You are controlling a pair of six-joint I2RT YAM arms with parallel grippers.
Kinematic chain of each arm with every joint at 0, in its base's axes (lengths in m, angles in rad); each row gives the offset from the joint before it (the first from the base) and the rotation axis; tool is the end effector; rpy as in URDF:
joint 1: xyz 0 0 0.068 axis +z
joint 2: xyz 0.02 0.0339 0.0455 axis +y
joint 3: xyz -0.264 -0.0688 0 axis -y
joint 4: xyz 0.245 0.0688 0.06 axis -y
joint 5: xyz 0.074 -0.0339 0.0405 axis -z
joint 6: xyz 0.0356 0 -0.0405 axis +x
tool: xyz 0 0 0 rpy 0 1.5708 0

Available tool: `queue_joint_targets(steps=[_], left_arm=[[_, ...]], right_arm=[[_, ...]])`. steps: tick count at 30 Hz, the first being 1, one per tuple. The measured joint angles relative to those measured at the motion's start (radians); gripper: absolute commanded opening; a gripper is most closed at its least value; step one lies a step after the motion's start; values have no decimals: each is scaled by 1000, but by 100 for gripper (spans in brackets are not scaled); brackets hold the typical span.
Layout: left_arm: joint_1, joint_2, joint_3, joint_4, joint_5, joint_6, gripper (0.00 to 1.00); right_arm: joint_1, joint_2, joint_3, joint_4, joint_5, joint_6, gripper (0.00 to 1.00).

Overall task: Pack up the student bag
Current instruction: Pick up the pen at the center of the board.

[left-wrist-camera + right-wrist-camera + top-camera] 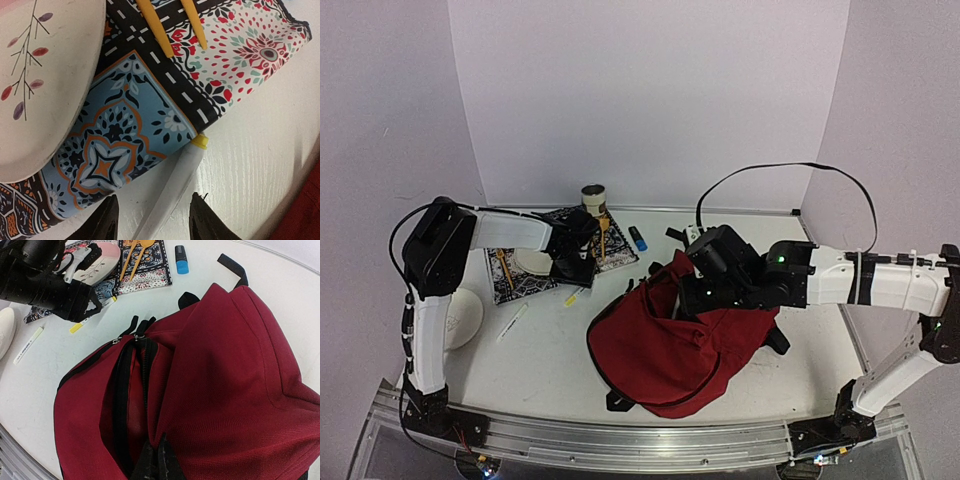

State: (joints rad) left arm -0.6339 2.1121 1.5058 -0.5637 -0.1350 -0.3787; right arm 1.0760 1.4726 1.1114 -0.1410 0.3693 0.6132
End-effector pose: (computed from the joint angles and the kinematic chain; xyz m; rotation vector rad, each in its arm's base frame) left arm 0.3527 -0.2533 0.1488 0.3096 2.7074 -0.1073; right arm 0.1720 0.2918 0.2942 -0.2547 2.0885 0.6658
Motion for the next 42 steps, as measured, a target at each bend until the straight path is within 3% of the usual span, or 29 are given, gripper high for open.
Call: queue_joint_targets(steps=[3,10,13,27,34,42], left_arm=[[3,34,28,-20,20,11,41],[14,42,38,-47,52,33,9],[20,39,34,-46,71,39,0],[7,-177,-190,-60,281,-60,0],[-4,-403,-356,70,438,-186,0],[-126,-557,-504,310,540,-395,0]], right_arm=[[0,1,0,0,-2,0,0],[0,1,0,0,-3,-4,0],[0,1,0,0,-3,-4,0],[0,12,0,1,-8,-15,0],[0,12,0,8,-14,-16,0],[0,12,0,23,-19,-19,0]])
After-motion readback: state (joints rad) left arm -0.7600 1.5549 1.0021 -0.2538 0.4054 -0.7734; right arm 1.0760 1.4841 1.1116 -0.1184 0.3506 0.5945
